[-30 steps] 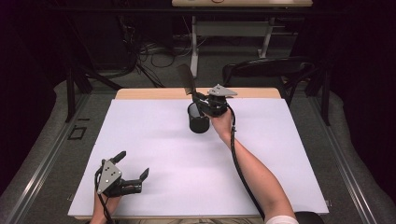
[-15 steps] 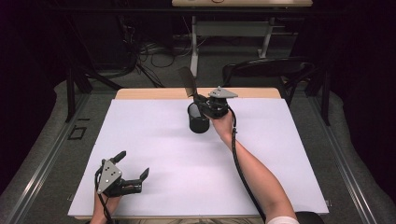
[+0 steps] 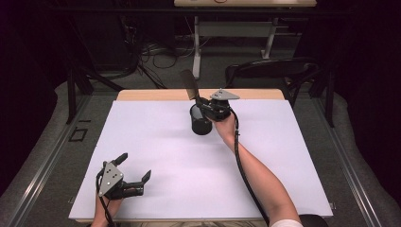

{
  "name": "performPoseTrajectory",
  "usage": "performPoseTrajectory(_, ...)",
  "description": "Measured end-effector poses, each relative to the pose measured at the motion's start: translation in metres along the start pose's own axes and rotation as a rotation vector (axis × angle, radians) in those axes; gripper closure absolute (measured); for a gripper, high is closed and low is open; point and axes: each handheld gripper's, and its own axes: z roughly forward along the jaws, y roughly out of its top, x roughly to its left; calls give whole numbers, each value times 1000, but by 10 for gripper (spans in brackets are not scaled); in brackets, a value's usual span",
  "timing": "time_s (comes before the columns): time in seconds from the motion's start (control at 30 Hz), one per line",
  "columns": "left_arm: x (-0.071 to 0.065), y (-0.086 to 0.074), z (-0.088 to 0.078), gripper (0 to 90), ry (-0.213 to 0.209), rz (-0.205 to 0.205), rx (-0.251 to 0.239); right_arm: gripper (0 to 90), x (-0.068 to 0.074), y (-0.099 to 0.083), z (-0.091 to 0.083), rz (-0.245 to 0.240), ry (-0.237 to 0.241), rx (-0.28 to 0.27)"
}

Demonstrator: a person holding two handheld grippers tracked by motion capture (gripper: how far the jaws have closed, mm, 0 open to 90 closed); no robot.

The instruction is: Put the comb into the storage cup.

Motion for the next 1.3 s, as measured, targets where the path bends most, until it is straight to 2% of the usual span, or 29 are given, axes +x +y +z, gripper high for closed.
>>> performPoseTrajectory(0.3,0,0,0,12,-2,4,1,724,0,1,-2,-7,-11,17)
performPoseTrajectory(0.6,-1,0,-1,12,-2,2,-5,703,4,-1,0,-25,-24,60)
performPoseTrajectory(0.77,-1,0,0,12,-3,2,-5,583,6,-2,-4,-29,-29,96)
performPoseTrajectory(0.87,0,0,0,12,-5,6,-1,432,6,1,-9,-13,-29,138)
performPoseTrajectory(0.97,0,0,0,12,-2,0,-2,355,4,2,-15,10,-25,154)
performPoseTrajectory(1.07,0,0,0,12,-4,3,0,268,2,3,-20,31,11,181)
performPoseTrajectory(1.17,-1,1,0,12,-6,6,-2,188,2,3,-26,27,28,210)
performPoseTrajectory(1.3,0,1,0,12,-5,5,-3,149,3,6,-33,22,51,230)
